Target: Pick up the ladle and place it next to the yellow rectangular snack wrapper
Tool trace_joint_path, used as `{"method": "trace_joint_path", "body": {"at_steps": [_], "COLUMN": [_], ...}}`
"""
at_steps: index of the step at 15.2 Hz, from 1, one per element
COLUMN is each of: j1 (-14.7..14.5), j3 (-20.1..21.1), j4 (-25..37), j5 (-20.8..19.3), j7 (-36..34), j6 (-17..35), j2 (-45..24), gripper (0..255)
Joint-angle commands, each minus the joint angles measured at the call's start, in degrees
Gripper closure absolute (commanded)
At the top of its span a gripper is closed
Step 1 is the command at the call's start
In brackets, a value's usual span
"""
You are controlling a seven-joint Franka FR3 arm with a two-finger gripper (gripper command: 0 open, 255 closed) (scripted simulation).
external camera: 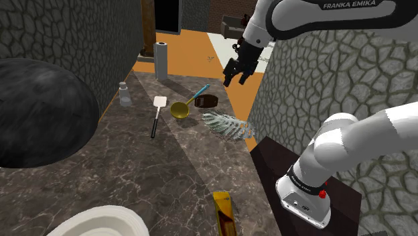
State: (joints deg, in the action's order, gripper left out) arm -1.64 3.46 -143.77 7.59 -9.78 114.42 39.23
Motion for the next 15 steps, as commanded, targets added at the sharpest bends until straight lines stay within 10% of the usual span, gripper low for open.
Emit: {"method": "trace_joint_path", "body": {"at_steps": [1, 15], "j1": [-0.4, -4.3], "j3": [0.4, 2.3], "j4": [-0.2, 5.6], "j5": [1.2, 9.8], "j7": [-0.2, 1.5], "j6": [5.2, 32.1], "j2": [-4.0, -31.2], "gripper": [0, 0]}}
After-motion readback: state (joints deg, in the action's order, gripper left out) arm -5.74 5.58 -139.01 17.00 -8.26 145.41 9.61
